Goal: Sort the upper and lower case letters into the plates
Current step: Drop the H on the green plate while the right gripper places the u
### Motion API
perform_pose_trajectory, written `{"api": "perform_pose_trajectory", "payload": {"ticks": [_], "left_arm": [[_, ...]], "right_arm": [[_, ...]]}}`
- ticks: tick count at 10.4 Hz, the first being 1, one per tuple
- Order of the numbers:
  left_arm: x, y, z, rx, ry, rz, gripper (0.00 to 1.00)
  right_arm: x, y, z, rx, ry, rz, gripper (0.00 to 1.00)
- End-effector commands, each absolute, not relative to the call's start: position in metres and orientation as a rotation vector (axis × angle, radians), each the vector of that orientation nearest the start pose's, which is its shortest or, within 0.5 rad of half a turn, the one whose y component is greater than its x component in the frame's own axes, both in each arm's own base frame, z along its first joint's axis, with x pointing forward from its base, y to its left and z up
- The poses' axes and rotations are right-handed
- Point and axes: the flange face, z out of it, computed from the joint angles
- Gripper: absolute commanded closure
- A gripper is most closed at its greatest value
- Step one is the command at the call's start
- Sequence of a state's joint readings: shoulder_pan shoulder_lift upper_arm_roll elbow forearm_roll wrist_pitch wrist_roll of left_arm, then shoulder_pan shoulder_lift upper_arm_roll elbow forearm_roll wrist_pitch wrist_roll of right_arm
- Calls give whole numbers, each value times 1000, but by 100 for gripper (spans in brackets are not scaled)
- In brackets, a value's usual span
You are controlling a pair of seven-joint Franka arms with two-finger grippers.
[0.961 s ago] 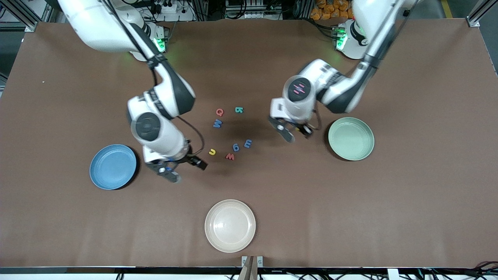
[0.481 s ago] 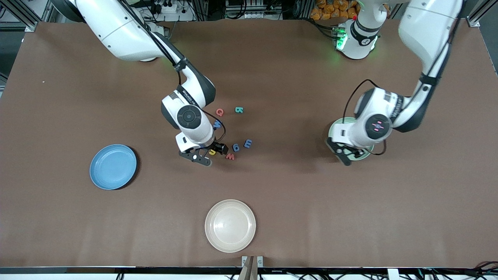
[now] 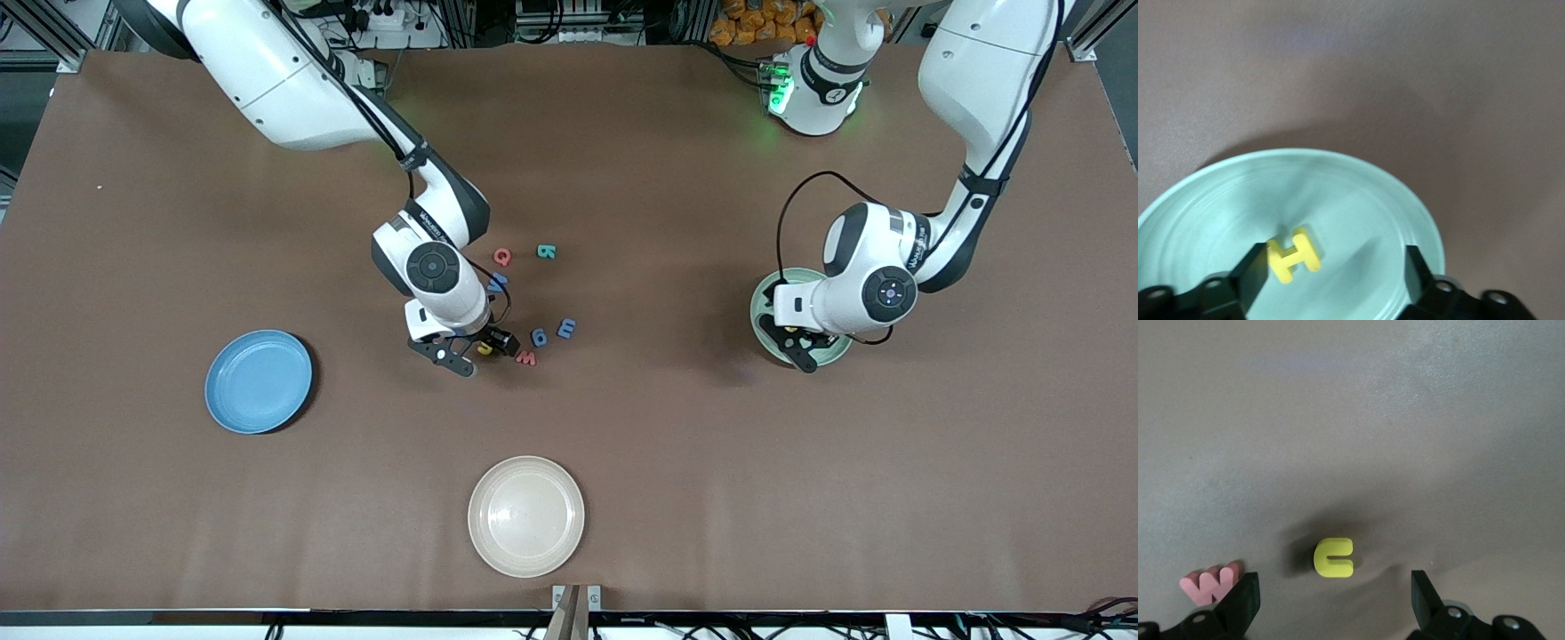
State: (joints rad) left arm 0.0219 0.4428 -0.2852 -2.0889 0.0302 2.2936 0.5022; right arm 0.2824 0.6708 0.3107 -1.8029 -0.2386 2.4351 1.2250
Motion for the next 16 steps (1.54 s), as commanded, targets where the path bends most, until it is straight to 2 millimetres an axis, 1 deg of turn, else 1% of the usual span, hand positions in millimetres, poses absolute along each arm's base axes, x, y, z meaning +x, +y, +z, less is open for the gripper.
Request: {"api": "perform_pose_trajectory", "payload": {"ticks": [1, 2, 3, 4, 5, 6, 7, 8, 9, 10, 11, 12, 13, 14, 15, 16], "left_arm": [[515, -217, 222, -3071, 1023, 311, 0], [500, -258, 232, -3116, 875, 303, 0], [483, -305, 242, -3162, 720, 297, 0], [470, -342, 254, -3187, 614, 278, 0], [456, -378, 266, -3207, 554, 255, 0], [448, -401, 275, -3219, 520, 235, 0], [432, -427, 283, -3207, 586, 206, 0], [422, -443, 286, -3191, 658, 183, 0], [408, -465, 294, -3142, 800, 119, 0], [387, -495, 300, -3061, 1011, 44, 0], [369, -523, 301, -2924, 1242, -59, 0], [365, -534, 295, -2801, 1387, -131, 0], [365, -540, 291, -2711, 1519, -161, 0], [365, -550, 295, -2653, 1640, -180, 0], [364, -554, 296, -2613, 1707, -190, 0], [364, -557, 295, -2599, 1752, -220, 0]], "right_arm": [[551, 348, 179, -2999, 831, 39, 0], [551, 347, 176, -3001, 835, 44, 0], [550, 347, 171, -3002, 834, 52, 0], [551, 349, 170, -2995, 839, 47, 0], [552, 349, 170, -2994, 840, 48, 0], [552, 350, 170, -2992, 841, 48, 0], [551, 352, 171, -2992, 837, 46, 0], [550, 354, 171, -2995, 831, 45, 16], [549, 355, 171, -2994, 828, 44, 85], [550, 355, 172, -2993, 828, 42, 100], [551, 354, 172, -2992, 830, 40, 100], [551, 353, 172, -2991, 833, 40, 100], [553, 352, 175, -2989, 837, 35, 100], [555, 350, 180, -2985, 840, 27, 100], [564, 343, 189, -2974, 862, 5, 100], [580, 332, 204, -2954, 890, -26, 100]]}}
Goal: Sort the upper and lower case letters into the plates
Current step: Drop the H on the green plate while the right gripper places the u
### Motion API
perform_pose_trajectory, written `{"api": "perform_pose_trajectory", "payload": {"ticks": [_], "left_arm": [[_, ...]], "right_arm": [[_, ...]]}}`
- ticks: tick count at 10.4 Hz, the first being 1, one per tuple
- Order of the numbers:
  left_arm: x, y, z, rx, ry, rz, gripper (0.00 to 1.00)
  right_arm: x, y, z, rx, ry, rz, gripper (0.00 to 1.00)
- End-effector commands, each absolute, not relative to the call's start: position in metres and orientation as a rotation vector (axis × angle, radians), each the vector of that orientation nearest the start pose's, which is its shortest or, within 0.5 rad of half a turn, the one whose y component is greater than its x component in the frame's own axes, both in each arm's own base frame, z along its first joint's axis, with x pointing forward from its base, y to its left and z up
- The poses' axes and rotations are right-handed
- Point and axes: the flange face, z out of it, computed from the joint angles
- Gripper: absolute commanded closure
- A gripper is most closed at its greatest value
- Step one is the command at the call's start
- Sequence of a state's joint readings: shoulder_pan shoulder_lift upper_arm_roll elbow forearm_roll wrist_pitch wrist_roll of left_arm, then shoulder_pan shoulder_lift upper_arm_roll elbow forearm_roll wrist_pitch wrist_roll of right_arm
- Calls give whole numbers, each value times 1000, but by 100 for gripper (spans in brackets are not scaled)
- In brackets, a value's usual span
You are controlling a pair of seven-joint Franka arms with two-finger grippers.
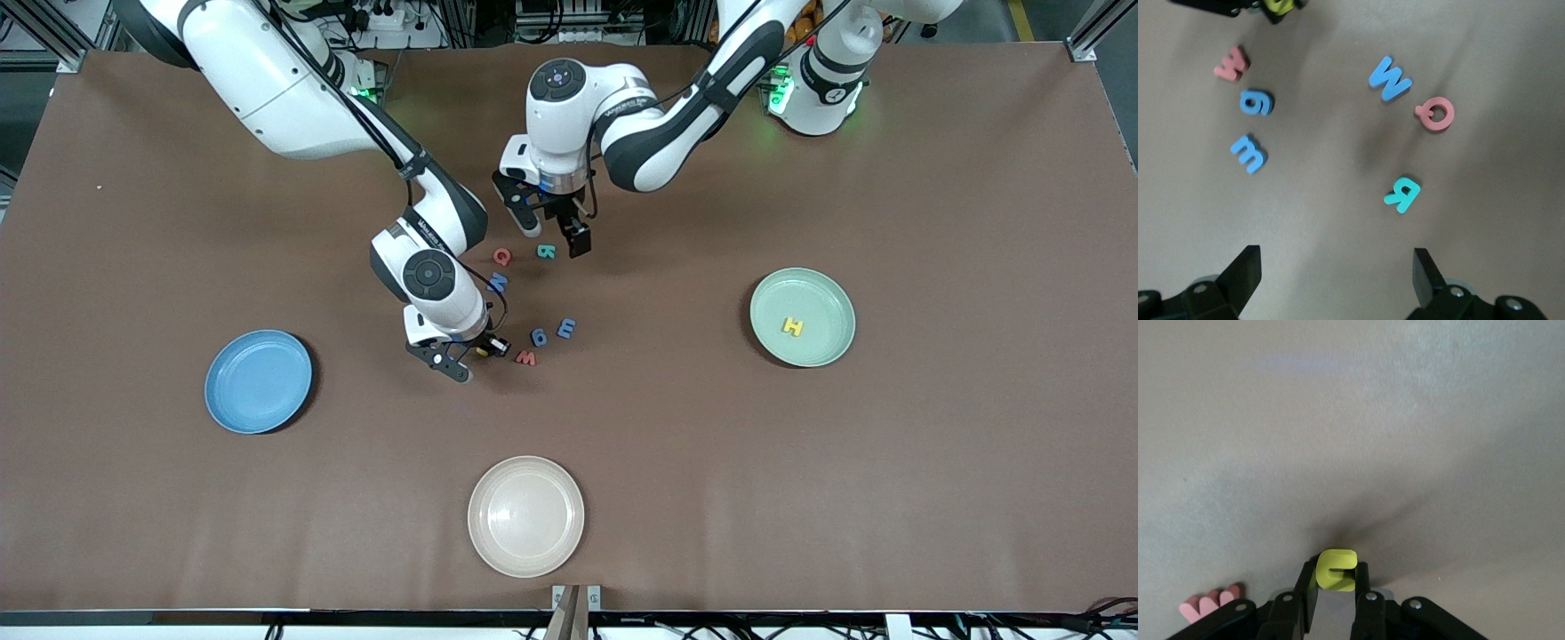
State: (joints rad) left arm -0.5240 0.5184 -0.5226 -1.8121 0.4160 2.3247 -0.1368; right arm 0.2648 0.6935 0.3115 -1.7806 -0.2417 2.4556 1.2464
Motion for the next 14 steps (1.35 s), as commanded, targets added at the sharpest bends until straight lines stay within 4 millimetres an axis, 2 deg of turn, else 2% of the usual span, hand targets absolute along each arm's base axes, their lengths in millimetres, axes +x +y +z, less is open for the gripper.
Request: {"api": "perform_pose_trajectory", "payload": {"ticks": [1, 2, 3, 6, 7, 8, 9, 10, 11, 12, 13, 14], "left_arm": [[362, -560, 286, -2597, 1780, -218, 0], [361, -562, 275, -2595, 1814, -217, 0], [360, -566, 267, -2608, 1837, -243, 0], [347, -571, 245, -2613, 1864, -214, 0], [345, -569, 229, -2614, 1869, -173, 0], [344, -569, 221, -2605, 1884, -155, 0], [341, -569, 210, -2609, 1889, -130, 0], [331, -573, 201, -2611, 1906, -121, 0], [324, -576, 196, -2602, 1920, -108, 0], [320, -577, 191, -2598, 1926, -95, 0], [317, -578, 186, -2584, 1938, -88, 0], [314, -580, 183, -2538, 1965, -108, 0]], "right_arm": [[596, 311, 218, -2936, 937, -73, 100], [610, 282, 235, -2947, 980, -113, 100], [624, 242, 251, -2998, 991, -124, 100], [645, 106, 271, -3196, 963, -28, 100], [646, 72, 269, -3259, 968, 3, 100], [647, 34, 265, -3330, 997, -6, 100], [647, 7, 255, -3374, 1016, -7, 100], [647, -5, 248, -3377, 1030, -2, 100], [648, -6, 246, -3368, 1047, -3, 84], [649, -5, 245, -3363, 1048, -9, 12], [649, -5, 244, -3361, 1043, -11, 0], [649, -4, 244, -3360, 1042, -11, 0]]}}
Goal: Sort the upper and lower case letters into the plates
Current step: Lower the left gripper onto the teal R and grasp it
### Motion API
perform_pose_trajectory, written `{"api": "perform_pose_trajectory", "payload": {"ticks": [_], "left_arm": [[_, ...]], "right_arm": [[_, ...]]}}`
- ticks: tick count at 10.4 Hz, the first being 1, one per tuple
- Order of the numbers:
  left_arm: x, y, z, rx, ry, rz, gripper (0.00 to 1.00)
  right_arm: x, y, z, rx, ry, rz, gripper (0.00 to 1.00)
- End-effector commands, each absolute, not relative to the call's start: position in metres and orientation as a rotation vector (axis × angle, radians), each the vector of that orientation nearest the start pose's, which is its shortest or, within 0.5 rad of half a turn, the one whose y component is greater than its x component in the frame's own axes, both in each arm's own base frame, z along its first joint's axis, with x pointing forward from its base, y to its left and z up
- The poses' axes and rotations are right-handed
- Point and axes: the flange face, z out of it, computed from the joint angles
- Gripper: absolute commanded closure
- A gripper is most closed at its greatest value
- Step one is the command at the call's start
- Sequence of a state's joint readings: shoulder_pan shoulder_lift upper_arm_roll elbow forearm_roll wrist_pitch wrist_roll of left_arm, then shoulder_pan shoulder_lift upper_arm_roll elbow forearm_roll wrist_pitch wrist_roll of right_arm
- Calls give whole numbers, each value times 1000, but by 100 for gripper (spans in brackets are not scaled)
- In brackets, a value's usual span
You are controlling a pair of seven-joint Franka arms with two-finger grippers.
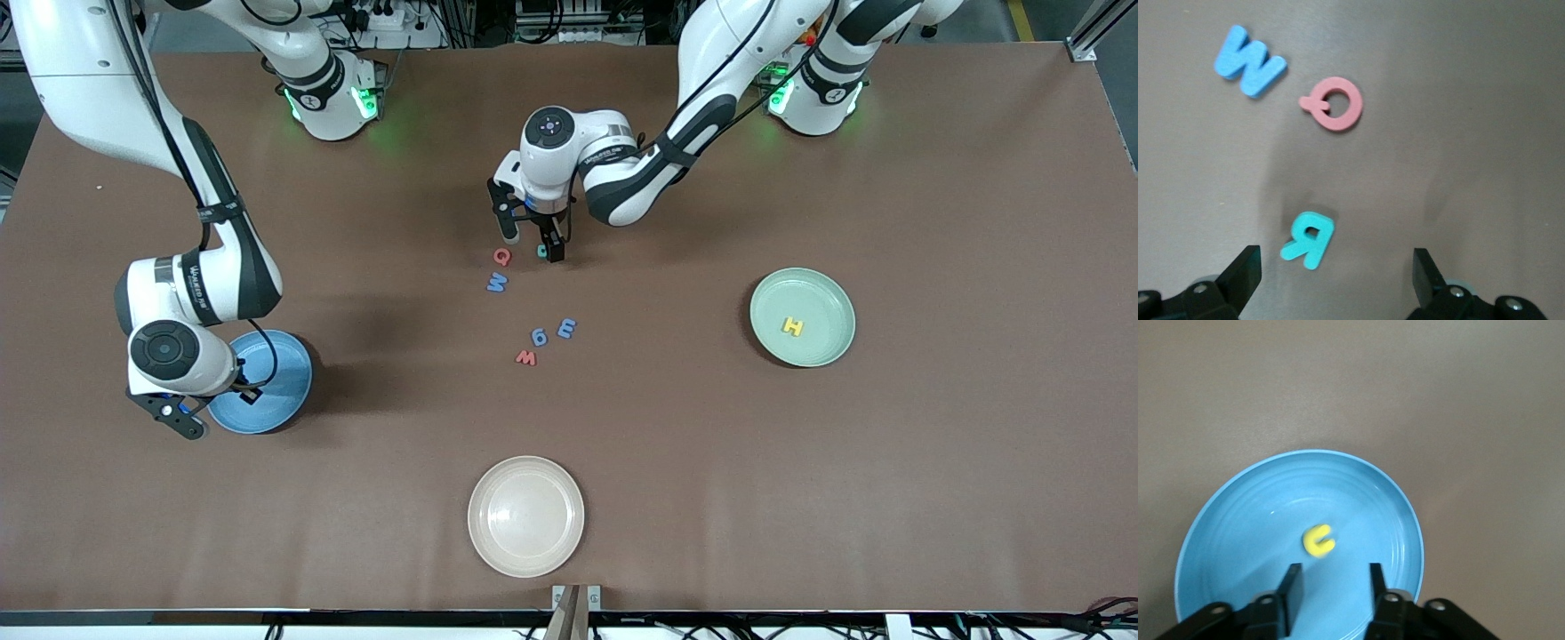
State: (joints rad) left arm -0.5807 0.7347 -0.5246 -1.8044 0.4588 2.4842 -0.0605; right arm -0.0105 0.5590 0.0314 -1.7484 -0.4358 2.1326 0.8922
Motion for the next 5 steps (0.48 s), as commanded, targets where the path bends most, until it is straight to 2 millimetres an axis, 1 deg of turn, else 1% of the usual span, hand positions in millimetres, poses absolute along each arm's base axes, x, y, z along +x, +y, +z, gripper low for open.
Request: {"api": "perform_pose_trajectory", "payload": {"ticks": [1, 2, 3, 5], "left_arm": [[315, -578, 178, -2525, 1969, -106, 0], [322, -574, 175, -2527, 1950, -107, 0], [324, -572, 168, -2522, 1954, -93, 2], [330, -577, 157, -2492, 1967, -124, 2]], "right_arm": [[649, -4, 244, -3357, 1046, -13, 0], [649, -5, 241, -3360, 1044, -5, 0], [649, -5, 237, -3369, 1037, 1, 0], [649, -5, 238, -3368, 1037, -1, 0]]}}
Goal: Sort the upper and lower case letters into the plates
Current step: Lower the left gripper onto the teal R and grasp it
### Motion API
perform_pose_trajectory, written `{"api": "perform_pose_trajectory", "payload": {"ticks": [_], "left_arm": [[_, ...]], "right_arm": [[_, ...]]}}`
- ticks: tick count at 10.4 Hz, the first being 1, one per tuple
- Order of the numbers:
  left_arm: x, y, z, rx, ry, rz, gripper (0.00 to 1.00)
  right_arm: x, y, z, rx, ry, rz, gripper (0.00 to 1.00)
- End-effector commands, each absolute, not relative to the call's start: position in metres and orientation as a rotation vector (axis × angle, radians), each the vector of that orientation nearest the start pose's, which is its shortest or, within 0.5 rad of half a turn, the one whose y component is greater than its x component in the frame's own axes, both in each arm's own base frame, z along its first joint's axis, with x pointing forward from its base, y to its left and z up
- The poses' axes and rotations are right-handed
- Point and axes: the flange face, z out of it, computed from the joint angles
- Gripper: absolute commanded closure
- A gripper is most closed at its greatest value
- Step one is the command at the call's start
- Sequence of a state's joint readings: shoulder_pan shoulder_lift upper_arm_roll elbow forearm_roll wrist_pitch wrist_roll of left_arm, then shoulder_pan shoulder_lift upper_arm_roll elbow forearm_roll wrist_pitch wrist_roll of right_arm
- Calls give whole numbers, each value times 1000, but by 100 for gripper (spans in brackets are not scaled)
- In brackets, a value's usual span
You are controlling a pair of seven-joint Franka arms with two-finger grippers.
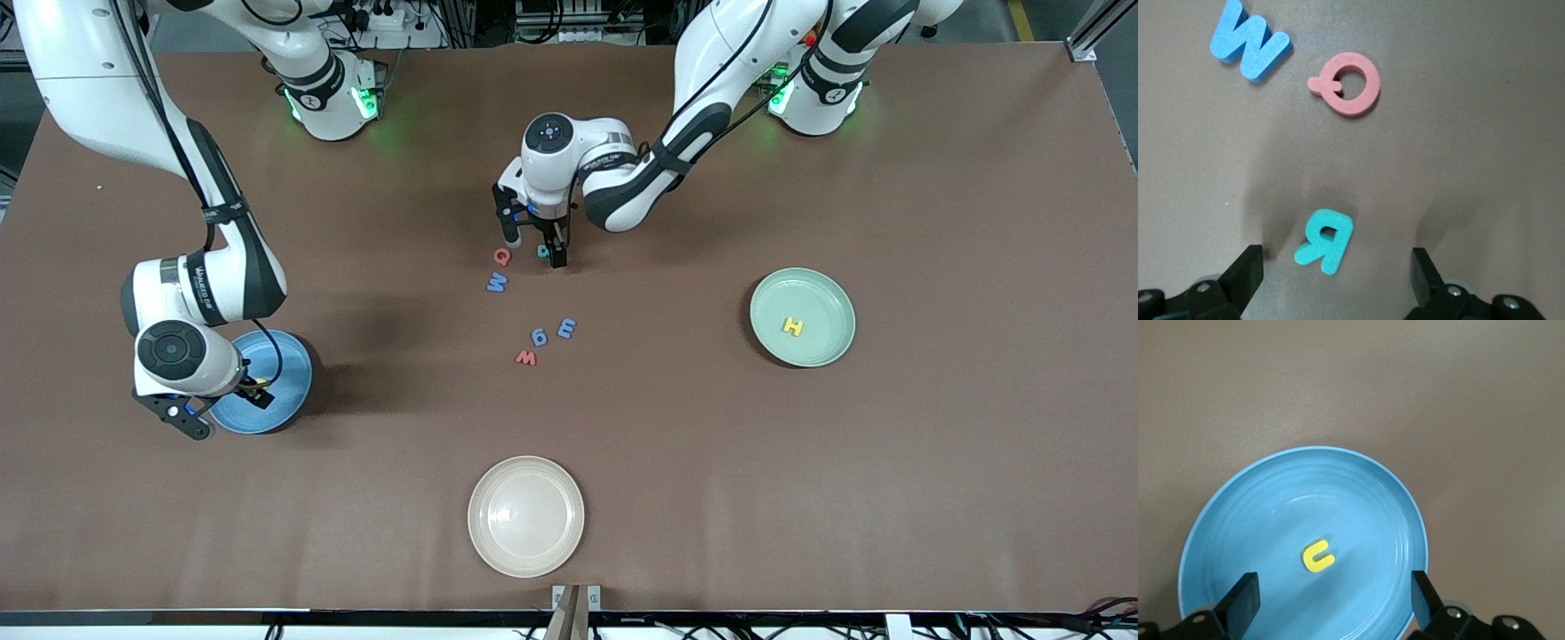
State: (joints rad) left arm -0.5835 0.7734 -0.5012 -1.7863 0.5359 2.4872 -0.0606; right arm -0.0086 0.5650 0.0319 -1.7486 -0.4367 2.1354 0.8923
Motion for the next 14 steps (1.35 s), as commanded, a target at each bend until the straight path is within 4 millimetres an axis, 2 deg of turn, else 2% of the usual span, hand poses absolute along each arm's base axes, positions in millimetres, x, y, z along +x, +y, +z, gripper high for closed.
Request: {"api": "perform_pose_trajectory", "payload": {"ticks": [1, 4, 5, 6, 7, 11, 14], "left_arm": [[330, -578, 155, -2503, 1957, -120, 5], [332, -581, 160, -2540, 1921, -131, 48], [331, -582, 161, -2576, 1872, -135, 51], [328, -585, 164, -2581, 1865, -144, 59], [328, -585, 165, -2585, 1862, -145, 63], [328, -586, 168, -2595, 1852, -150, 70], [331, -585, 180, -2603, 1831, -146, 73]], "right_arm": [[650, -5, 237, -3368, 1035, -4, 0], [649, -8, 235, -3375, 1033, 3, 0], [649, -8, 232, -3378, 1030, 9, 0], [649, -8, 232, -3379, 1028, 10, 0], [649, -8, 231, -3377, 1029, 8, 0], [650, -3, 232, -3368, 1032, 9, 0], [652, 22, 237, -3344, 999, 8, 0]]}}
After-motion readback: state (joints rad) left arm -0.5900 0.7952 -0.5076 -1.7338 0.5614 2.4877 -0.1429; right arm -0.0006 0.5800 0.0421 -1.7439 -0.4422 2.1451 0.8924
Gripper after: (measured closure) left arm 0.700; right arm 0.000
